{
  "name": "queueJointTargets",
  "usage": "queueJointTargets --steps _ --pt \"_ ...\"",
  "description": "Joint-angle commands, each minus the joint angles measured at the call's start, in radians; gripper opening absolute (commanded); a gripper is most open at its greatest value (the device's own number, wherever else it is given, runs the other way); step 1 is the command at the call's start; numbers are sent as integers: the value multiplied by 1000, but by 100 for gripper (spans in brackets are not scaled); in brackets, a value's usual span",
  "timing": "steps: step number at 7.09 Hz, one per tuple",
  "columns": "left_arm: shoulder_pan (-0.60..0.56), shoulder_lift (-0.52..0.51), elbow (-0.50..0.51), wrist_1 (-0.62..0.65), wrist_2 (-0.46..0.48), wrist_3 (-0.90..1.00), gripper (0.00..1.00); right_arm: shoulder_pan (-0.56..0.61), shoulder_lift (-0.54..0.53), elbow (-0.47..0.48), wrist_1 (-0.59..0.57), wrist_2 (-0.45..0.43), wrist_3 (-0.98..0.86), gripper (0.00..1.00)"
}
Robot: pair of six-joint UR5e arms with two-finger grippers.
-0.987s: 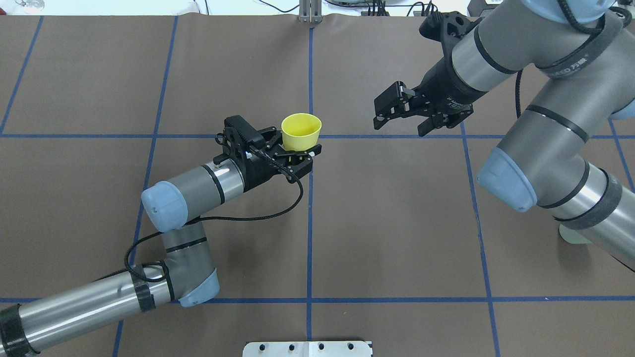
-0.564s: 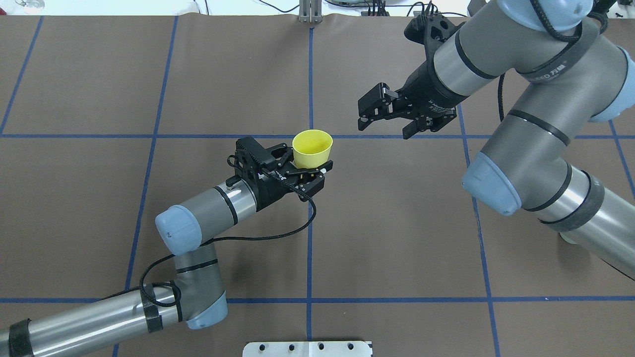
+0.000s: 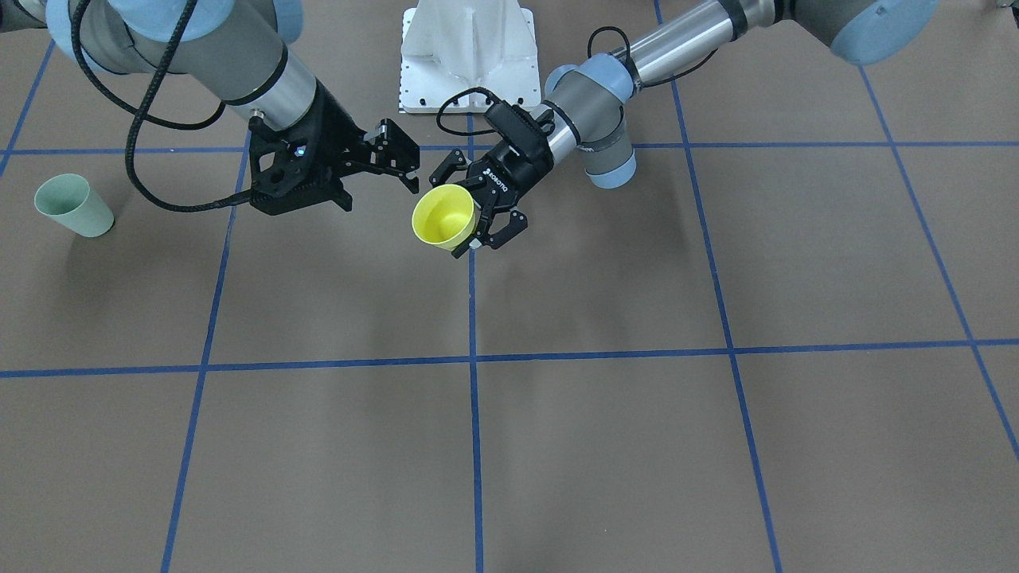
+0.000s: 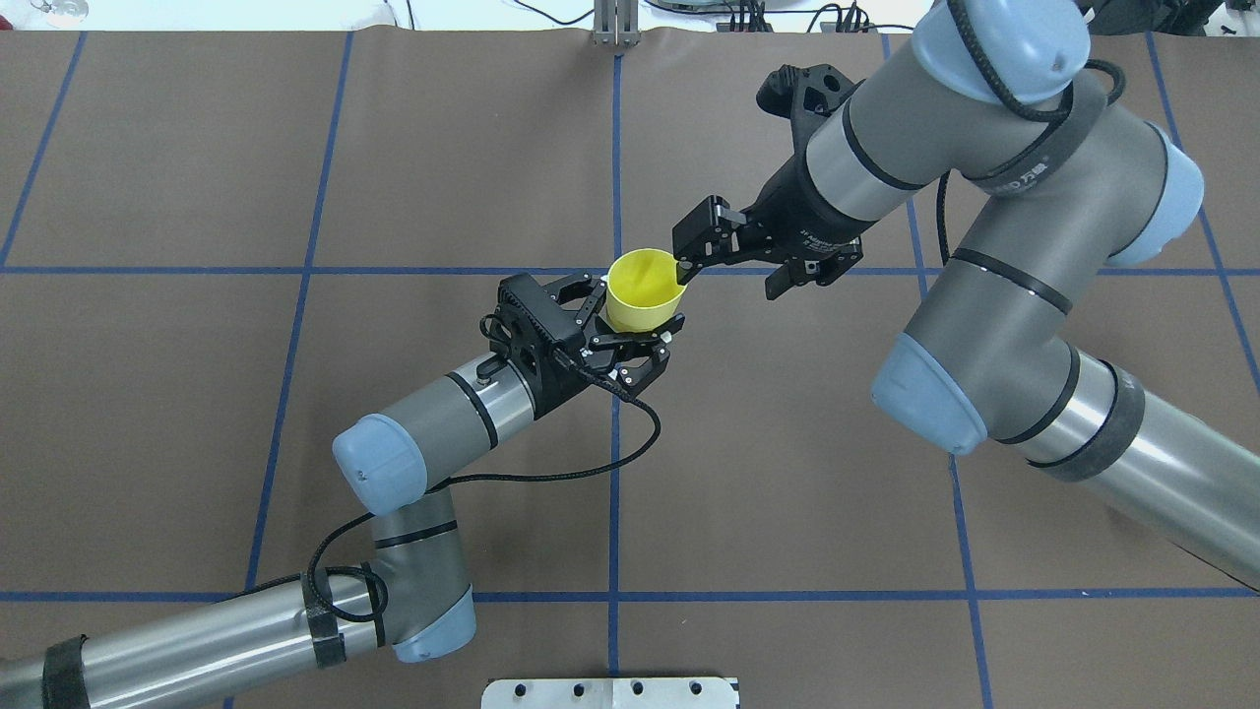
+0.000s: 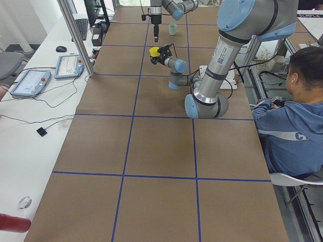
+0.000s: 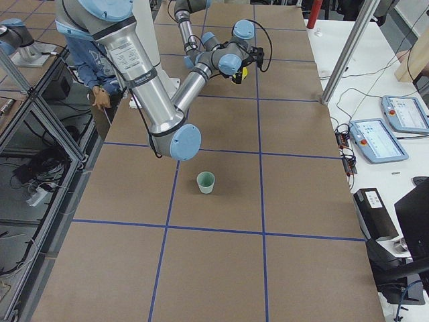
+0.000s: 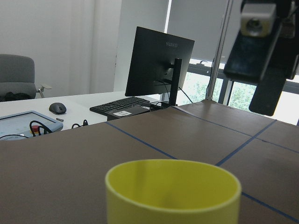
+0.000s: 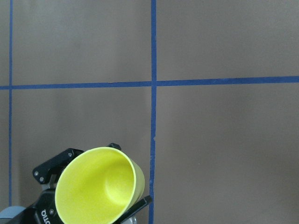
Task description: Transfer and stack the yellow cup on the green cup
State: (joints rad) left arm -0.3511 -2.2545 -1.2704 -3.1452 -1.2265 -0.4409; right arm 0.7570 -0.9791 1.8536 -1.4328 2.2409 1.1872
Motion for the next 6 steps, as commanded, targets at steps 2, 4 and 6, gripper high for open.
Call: queueJointTargets --steps 2,4,6 --pt "3 7 0 -4 -1 47 2 -22 5 -5 -1 -27 20 94" --pt "9 7 -10 -21 -11 44 1 -22 5 -13 -3 -29 19 92" --pt "37 6 -35 -22 -63 42 0 -22 5 -19 0 -27 19 92"
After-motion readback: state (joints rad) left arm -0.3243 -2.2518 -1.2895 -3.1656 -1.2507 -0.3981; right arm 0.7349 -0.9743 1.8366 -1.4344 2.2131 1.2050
